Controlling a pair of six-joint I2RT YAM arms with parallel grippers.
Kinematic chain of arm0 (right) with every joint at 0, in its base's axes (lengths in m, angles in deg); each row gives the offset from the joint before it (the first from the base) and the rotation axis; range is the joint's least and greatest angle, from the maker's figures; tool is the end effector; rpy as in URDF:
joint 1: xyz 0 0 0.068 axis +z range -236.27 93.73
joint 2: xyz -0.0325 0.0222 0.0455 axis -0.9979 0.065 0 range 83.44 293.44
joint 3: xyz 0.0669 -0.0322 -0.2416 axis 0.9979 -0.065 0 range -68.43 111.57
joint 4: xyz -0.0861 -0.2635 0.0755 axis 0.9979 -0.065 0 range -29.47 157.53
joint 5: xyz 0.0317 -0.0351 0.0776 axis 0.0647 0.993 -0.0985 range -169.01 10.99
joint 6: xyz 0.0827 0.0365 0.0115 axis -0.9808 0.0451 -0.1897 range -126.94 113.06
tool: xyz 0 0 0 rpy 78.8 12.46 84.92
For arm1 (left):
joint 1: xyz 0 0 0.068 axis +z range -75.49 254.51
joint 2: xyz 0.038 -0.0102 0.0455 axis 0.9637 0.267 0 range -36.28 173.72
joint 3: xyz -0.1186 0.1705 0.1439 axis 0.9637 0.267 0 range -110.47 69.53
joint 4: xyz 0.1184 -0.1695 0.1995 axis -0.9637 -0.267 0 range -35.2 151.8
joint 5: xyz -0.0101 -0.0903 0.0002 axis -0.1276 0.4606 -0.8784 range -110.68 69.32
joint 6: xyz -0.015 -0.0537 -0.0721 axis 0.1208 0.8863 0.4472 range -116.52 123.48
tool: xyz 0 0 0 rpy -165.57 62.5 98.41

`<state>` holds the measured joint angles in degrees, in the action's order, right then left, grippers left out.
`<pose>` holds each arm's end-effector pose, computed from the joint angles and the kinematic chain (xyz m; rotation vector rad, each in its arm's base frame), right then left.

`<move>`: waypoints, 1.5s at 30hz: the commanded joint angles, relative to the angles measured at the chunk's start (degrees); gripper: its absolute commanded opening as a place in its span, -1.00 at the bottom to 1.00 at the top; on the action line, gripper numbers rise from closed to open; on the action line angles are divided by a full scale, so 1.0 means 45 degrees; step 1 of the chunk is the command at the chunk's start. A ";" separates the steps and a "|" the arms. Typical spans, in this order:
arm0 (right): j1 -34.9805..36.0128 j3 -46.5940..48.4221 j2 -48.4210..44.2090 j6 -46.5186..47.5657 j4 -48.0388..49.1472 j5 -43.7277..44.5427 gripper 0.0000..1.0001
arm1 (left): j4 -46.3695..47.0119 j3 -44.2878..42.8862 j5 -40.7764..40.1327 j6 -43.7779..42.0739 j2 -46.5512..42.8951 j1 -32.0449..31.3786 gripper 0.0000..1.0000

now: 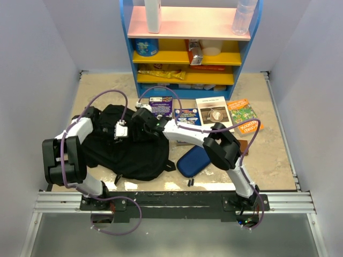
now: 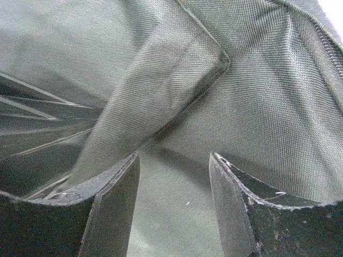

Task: Pack the student bag
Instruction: Unzip the student bag at the center of the board.

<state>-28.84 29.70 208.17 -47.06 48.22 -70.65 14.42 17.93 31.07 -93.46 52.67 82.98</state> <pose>0.2990 0.4459 0.1339 -0.2978 2.4398 0.6300 0.2863 -0.0221 0.1149 1.6444 1.6148 -0.5928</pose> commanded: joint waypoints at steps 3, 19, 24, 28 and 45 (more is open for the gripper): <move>0.0011 0.0730 -0.1214 -0.0888 -0.0024 0.0641 0.18 | -0.0234 -0.0331 -0.0033 0.0683 -0.0703 -0.0046 -0.28; 0.0187 0.5303 0.1326 -0.1710 -0.3677 0.1267 0.16 | -0.5408 -0.0664 0.0120 -0.4646 -0.0215 0.1653 -0.48; 0.0421 0.4912 0.1248 -0.1262 -0.3054 0.1267 0.16 | -0.5820 -0.0722 0.0512 -0.5097 -0.0059 0.1146 -0.44; 0.0616 0.5868 0.1735 -0.0910 -0.3949 0.1540 0.16 | -0.5859 -0.0781 0.0688 -0.5019 0.0019 0.0775 -0.43; 0.0832 0.2570 0.0799 -0.0635 -0.4459 0.1834 -0.37 | -0.4962 -0.0859 0.0806 -0.3869 -0.0156 0.0520 -0.42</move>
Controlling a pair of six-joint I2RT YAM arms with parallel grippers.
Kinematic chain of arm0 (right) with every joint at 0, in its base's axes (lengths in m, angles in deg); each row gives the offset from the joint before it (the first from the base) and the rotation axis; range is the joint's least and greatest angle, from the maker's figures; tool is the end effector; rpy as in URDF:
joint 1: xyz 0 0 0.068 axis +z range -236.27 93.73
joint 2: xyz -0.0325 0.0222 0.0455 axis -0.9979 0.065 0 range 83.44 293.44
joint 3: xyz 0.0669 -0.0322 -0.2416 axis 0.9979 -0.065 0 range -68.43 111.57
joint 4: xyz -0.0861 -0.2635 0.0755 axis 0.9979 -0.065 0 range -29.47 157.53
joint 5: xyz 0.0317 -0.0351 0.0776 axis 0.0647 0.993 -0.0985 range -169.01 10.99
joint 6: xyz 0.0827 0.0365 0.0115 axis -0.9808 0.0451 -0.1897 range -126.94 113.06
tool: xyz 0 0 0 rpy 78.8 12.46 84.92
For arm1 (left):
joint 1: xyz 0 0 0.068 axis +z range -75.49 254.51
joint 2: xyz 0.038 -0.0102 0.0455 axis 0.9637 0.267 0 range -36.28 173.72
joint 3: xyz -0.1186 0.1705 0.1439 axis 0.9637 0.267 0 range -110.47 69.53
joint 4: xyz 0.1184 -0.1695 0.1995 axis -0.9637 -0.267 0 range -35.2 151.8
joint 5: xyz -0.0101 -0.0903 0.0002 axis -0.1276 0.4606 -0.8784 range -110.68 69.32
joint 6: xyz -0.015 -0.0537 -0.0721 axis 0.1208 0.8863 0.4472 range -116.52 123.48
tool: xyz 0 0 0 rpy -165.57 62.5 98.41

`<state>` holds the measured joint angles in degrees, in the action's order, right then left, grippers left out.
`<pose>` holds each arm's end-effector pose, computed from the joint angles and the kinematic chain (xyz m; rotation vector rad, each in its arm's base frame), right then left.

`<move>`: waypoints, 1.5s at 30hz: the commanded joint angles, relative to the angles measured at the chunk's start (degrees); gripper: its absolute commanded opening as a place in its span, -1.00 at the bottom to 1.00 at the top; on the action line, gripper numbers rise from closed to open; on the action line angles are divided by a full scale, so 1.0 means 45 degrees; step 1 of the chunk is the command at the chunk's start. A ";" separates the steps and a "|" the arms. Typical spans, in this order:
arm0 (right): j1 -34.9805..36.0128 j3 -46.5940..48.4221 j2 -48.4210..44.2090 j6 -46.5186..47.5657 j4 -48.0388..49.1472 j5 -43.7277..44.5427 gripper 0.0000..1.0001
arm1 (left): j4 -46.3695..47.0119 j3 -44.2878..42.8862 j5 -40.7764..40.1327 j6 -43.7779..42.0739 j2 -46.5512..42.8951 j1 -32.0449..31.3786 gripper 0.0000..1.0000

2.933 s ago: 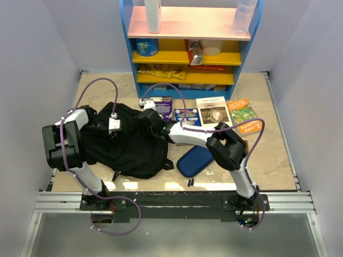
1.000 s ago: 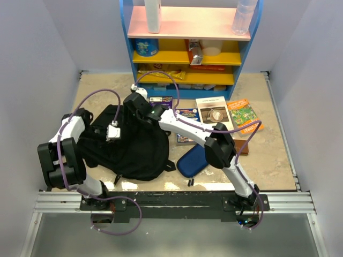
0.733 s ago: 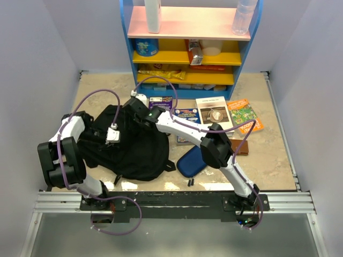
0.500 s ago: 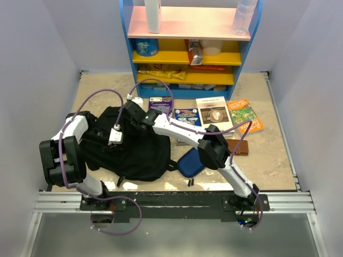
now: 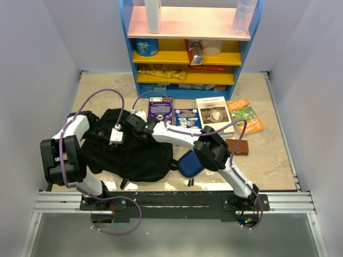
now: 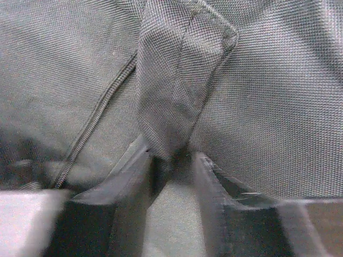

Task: Pack the student bag
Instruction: Unzip the student bag at the center of the board.

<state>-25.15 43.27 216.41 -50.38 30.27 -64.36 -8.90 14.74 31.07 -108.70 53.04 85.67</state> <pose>0.2796 0.4640 0.1181 -0.3046 2.5673 0.3727 0.2506 -0.0158 0.1314 1.7091 1.6046 -0.8138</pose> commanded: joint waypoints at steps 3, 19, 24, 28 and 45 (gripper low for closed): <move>0.0011 -0.1090 -0.1344 -0.0014 -0.0122 0.0279 -0.91 | 0.0980 -0.0169 0.0766 0.0335 -0.0336 -0.0058 -0.42; -0.0126 -0.4606 -0.2224 -0.0854 0.3180 -0.1127 -1.00 | 0.7092 0.1314 -0.0889 0.8497 -0.0708 -0.2205 0.25; -0.0165 -0.5076 -0.2283 -0.0991 0.4020 -0.1537 -1.00 | 0.8968 0.1432 -0.1770 1.1469 -0.0454 -0.2381 0.34; -0.0184 -0.5290 -0.2185 -0.1069 0.4294 -0.1869 -1.00 | 0.9966 0.1880 -0.2552 1.2310 -0.0512 -0.2769 0.41; -0.0184 -0.5935 -0.2380 -0.1245 0.4958 -0.2104 -1.00 | 1.0398 0.1512 -0.5658 1.3561 0.0991 -0.3573 -1.00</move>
<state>-26.83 18.61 205.68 -56.41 53.86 -72.84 38.53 23.09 14.74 -50.71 54.05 70.02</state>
